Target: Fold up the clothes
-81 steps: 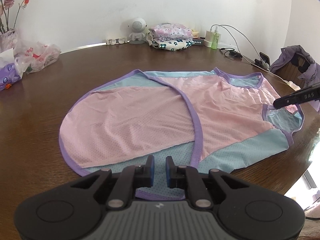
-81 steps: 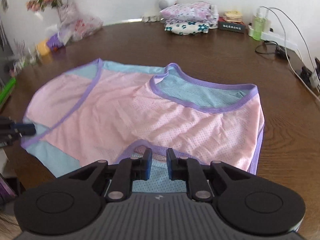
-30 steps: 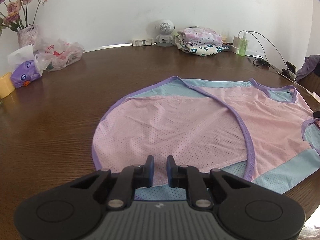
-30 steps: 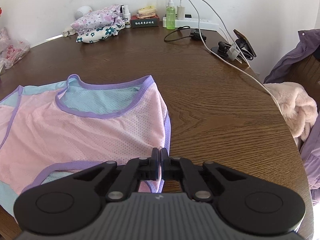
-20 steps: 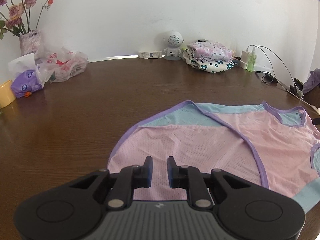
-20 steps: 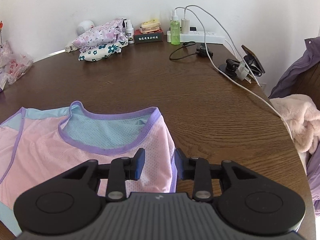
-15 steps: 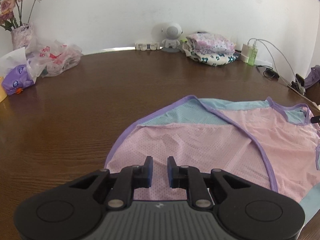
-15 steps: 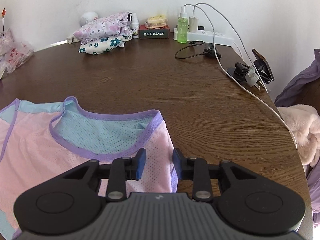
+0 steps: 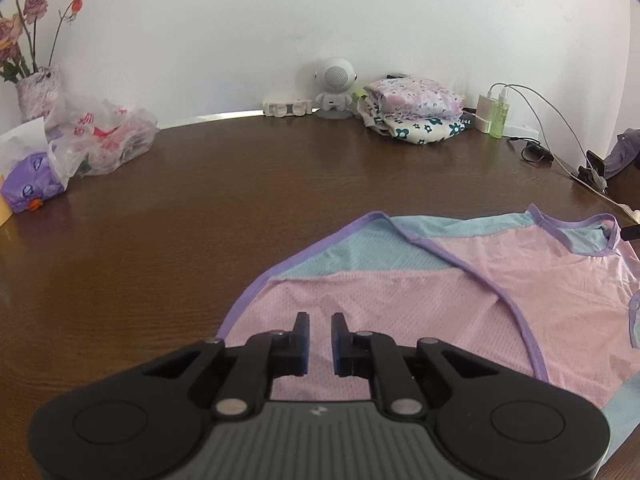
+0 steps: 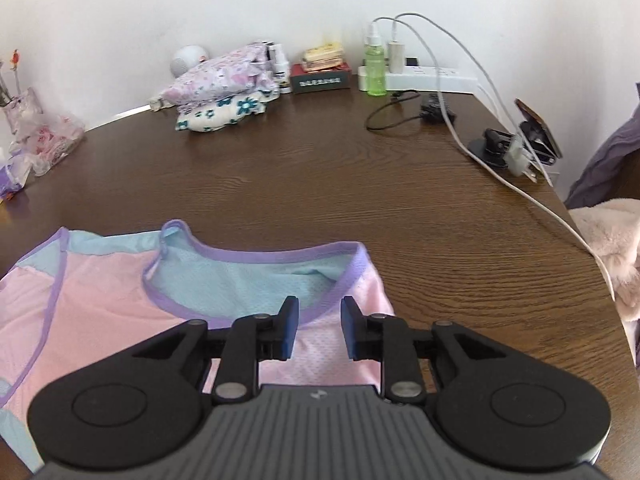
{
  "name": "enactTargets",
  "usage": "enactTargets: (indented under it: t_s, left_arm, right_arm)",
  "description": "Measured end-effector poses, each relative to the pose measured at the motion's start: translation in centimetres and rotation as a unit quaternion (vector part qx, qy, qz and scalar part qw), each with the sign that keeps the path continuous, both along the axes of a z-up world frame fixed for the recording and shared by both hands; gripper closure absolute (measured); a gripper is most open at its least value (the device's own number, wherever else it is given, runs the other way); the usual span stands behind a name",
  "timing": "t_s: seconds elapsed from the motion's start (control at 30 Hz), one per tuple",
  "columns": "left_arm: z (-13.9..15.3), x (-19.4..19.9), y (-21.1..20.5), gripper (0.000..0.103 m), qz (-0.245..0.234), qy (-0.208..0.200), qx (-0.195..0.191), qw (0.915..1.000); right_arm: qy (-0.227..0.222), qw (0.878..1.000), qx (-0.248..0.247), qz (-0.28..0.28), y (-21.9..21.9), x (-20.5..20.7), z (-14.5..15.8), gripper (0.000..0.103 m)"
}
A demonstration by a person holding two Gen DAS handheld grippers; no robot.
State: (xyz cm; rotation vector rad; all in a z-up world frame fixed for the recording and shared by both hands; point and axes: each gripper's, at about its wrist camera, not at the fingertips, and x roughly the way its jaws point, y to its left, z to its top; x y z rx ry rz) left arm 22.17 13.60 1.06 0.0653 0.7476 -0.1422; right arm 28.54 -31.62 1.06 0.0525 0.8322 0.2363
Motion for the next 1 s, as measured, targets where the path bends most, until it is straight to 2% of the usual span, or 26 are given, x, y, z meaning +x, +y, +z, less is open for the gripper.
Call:
enactTargets:
  t_s: [0.17,0.33,0.43,0.5,0.63,0.7,0.77,0.9,1.0]
  left_arm:
    - [-0.5,2.0,-0.7,0.093,-0.005,0.011,0.016,0.9998]
    - [-1.7,2.5,0.0,0.091,0.002,0.022,0.012,0.9997]
    - [-1.7,2.5,0.3,0.091,0.002,0.022,0.007,0.9997]
    - [-1.7,2.3,0.3,0.091,0.000,0.019,0.008,0.9998]
    - [-1.8,2.1,0.5,0.091,-0.002,0.012,0.008,0.9999]
    - [-1.8,2.0,0.5,0.091,-0.002,0.010,0.007,0.9999]
    - [-1.8,2.0,0.6,0.091,-0.001,0.009,0.005,0.9999]
    - [-1.9,1.9,0.7,0.091,-0.001,0.007,0.002,1.0000]
    - [-1.8,1.9,0.6,0.091,0.000,0.006,0.001,1.0000]
  right_arm:
    - [0.011,0.996,0.024,0.089,5.9,1.7,0.3,0.075]
    - [0.037,0.991,0.009,0.126,10.6,4.4,-0.9,0.076]
    - [0.057,0.991,0.007,0.122,11.0,5.4,-1.8,0.102]
    - [0.055,0.993,-0.009,0.109,10.6,5.9,-2.1,0.102]
    - [0.054,0.993,0.009,0.100,9.7,6.2,-2.2,0.101]
    - [0.052,0.994,0.021,0.097,9.6,6.0,-1.8,0.094]
    - [0.048,0.994,0.026,0.097,9.7,5.8,-1.5,0.083]
    - [0.036,0.994,0.003,0.107,10.7,5.4,-1.2,0.083]
    - [0.036,0.994,-0.019,0.105,10.9,5.2,-1.9,0.088]
